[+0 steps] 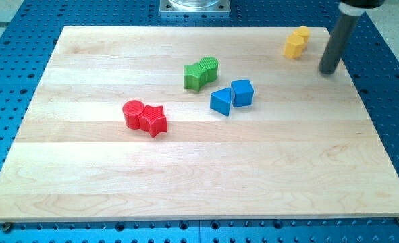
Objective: Move the yellow heart top left to the yellow hexagon
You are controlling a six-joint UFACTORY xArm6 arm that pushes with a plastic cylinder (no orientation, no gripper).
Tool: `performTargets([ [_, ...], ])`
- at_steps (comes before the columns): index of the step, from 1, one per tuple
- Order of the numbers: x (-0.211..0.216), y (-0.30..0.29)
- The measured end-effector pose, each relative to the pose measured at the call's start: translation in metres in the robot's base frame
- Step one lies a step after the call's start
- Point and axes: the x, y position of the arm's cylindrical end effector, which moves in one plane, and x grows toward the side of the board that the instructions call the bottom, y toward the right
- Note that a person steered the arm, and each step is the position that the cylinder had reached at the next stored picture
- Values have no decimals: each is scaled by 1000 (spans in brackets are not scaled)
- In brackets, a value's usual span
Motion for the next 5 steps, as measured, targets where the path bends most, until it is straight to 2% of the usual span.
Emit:
performTargets([
  [1,-47,35],
  [2,-99,27],
  [3,-81,-39],
  [4,-65,-136],
  [5,-67,-146],
])
